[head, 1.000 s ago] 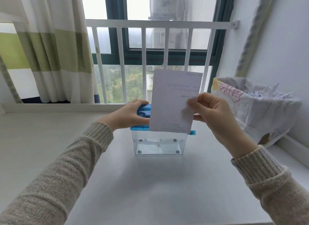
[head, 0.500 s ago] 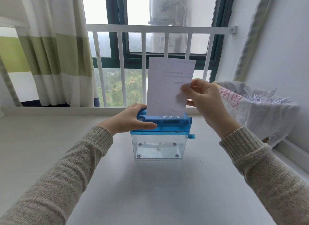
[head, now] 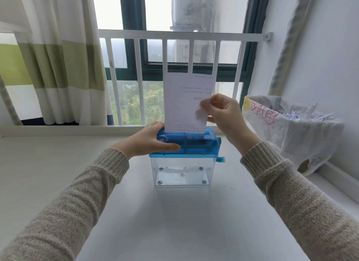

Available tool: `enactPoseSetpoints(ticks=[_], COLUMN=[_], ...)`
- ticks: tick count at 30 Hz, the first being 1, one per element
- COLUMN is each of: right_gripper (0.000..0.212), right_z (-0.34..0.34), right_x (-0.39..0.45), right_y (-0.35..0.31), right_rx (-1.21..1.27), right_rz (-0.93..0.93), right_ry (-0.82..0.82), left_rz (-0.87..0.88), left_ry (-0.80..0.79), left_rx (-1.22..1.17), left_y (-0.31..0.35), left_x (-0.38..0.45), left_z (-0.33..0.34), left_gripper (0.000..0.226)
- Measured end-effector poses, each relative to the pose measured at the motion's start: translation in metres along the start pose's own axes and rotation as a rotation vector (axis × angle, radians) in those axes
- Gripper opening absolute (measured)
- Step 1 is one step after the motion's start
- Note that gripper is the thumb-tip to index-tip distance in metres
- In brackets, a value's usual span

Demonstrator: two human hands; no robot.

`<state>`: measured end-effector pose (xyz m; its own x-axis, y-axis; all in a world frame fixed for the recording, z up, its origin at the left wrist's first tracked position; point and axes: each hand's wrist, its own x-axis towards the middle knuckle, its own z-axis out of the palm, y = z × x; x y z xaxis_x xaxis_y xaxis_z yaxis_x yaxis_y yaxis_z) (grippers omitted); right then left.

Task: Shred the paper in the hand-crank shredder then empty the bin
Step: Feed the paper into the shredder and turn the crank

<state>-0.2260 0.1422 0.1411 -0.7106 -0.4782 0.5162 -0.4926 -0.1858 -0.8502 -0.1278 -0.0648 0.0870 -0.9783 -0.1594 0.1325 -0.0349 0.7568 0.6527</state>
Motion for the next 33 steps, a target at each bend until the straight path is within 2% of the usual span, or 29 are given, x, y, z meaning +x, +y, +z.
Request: enactPoseSetpoints(ticks=[12,17,24,30,33], right_gripper=[0.008,0.009,0.009,0.009,0.008], right_z=[0.001,0.002,0.002,0.001,0.001], right_x=[0.001,0.0,0.001,0.002,0.002], right_y=[0.009,0.013,0.016,0.014,0.015], right_rx=[-0.006,-0.012,-0.041,-0.027,-0.033], right_rz=[0.012,0.019,0.01,0.003,0.0], right_ry=[-0.051,-0.055,-0.042,-0.058,-0.069], left_rz=[0.03,0.015,0.016,0.035,0.042], left_ry=[-0.006,-0.006,-0.003,-0.012,-0.023], left_rx=[-0.06,-0.059,-0.069,-0.08,-0.125], left_y=[0.002,0.003,0.003,0.004,0.006], left_x=[-0.001,-0.001,-0.001,-0.003,-0.005], left_z=[0.001,0.001,0.001,0.0,0.0], left_gripper=[0.072,0.089,0.093,0.081,0.064])
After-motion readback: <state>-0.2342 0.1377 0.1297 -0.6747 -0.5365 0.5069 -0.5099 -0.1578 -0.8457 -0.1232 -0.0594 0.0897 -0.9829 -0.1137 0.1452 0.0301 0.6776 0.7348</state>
